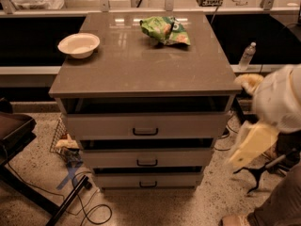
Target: Open middle drawer
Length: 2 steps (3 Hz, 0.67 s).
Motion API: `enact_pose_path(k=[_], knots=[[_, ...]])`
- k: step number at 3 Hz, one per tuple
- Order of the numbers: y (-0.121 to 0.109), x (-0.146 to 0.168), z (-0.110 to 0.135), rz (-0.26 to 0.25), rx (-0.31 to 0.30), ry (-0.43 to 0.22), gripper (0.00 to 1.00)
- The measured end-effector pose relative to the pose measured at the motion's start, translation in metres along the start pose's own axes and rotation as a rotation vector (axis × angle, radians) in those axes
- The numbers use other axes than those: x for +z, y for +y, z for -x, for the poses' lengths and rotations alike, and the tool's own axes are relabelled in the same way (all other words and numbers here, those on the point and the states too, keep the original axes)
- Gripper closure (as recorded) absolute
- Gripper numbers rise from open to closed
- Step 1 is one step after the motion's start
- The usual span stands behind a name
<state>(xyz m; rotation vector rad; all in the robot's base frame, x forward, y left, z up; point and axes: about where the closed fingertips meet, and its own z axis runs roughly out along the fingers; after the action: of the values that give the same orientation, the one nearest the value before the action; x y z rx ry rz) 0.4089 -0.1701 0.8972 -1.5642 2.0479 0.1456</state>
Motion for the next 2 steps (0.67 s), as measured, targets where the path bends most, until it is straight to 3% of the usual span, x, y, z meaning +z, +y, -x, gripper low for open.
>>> enact_pose_path(k=[1, 2], knots=[[0.026, 0.054, -0.015, 0.011, 0.029, -0.143, 0.00], [0.032, 0.100, -0.019, -0.036, 0.069, -0.297, 0.00]])
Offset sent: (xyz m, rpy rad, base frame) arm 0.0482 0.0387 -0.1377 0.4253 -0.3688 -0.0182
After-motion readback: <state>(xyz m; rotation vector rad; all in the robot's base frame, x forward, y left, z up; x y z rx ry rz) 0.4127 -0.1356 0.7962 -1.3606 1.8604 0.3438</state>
